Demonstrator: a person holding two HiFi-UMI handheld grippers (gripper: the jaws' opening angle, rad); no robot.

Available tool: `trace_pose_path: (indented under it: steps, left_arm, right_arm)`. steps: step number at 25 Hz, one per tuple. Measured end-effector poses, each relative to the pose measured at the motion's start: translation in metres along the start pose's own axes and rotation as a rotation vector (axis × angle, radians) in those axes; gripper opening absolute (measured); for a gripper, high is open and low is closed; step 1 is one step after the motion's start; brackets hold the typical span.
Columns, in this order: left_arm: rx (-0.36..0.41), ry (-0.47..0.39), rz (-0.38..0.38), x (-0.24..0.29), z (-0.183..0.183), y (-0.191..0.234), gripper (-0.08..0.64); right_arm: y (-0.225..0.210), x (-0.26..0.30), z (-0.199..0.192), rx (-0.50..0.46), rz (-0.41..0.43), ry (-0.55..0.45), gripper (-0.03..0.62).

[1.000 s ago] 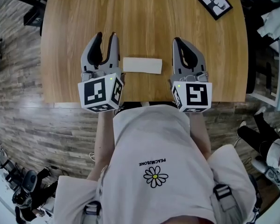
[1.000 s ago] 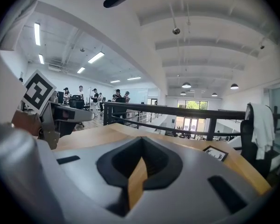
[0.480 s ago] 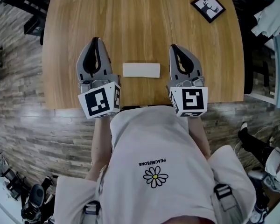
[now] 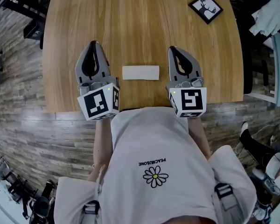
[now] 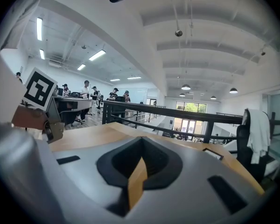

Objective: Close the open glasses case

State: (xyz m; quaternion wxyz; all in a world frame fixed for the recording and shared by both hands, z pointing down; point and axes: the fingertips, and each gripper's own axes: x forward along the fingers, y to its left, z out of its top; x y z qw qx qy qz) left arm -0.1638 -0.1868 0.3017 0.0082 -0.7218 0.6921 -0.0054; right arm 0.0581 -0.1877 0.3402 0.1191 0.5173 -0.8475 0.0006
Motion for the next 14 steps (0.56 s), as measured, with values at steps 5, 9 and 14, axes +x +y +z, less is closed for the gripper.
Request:
trace_pose_path:
  steps: [5, 9, 14]
  left_arm:
    - [0.020, 0.005, -0.015, 0.0027, -0.0019, -0.0058, 0.025]
    - [0.027, 0.014, -0.018, 0.0028, -0.0055, -0.0069, 0.025]
    - [0.028, 0.020, -0.015, 0.0030, -0.0070, -0.0053, 0.025]
  right_arm:
    - [0.0003, 0.0015, -0.0014, -0.002, 0.004, 0.005, 0.006]
    - [0.0006, 0.0033, -0.0030, -0.004, 0.007, 0.009, 0.006]
    - [0.0006, 0.0043, -0.0038, -0.006, 0.008, 0.012, 0.006]
